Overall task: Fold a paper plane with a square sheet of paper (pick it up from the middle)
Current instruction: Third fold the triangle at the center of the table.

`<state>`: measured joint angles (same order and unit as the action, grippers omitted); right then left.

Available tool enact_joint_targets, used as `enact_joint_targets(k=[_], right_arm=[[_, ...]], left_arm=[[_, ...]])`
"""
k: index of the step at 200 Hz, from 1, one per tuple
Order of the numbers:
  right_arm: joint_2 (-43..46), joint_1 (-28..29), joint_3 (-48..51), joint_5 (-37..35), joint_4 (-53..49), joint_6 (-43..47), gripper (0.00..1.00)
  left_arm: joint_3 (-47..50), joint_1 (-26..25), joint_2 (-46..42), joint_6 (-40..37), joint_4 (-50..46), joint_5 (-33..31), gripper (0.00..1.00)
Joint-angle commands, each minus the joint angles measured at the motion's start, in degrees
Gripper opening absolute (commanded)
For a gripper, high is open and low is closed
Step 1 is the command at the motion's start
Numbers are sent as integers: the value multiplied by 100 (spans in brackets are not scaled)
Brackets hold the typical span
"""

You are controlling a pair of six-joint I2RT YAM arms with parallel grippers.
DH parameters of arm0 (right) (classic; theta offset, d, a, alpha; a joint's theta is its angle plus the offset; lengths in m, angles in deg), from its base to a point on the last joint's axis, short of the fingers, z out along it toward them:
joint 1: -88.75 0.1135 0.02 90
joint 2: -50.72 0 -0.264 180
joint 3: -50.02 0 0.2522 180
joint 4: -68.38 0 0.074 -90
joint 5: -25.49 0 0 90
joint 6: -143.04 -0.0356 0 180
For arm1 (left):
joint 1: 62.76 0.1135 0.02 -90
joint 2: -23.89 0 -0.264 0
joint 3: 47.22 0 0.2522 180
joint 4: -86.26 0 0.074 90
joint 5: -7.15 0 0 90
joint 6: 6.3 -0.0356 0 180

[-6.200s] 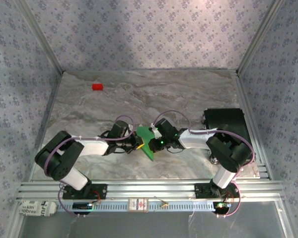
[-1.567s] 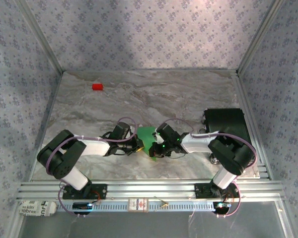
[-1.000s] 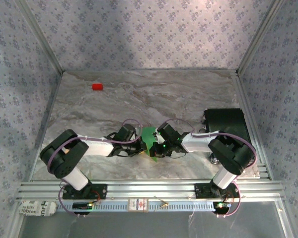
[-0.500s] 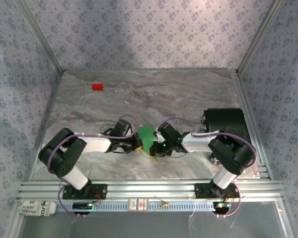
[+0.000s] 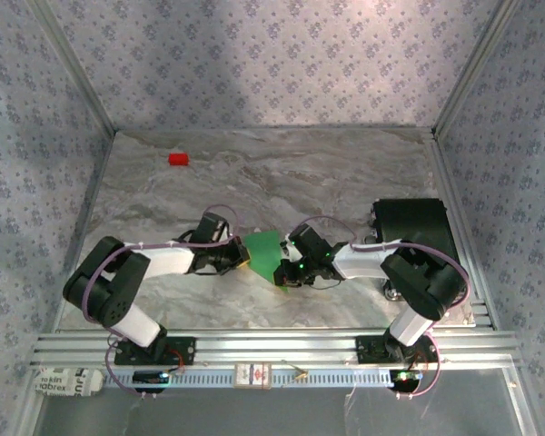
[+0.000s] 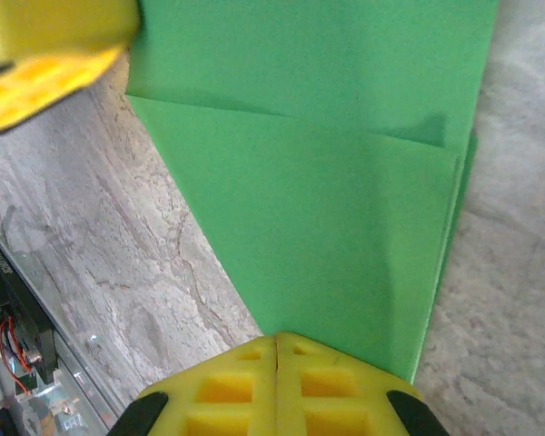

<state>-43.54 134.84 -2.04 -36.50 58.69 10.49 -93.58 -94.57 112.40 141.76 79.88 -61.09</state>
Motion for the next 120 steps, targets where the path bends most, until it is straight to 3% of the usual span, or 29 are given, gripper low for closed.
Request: enact_joint_targets(k=[1,59,120], right_arm=[[-101,-42,230,-157,-768,140,1],[-135,-58,168,-145,-792,154,1],[-116,-65,114,-131,-796,157,1]], left_arm=[[25,45,-332,-36,-176,-220,5],[96,-281,-834,74,82,-227,11],[20,-651,-5,21,409,-20,6]])
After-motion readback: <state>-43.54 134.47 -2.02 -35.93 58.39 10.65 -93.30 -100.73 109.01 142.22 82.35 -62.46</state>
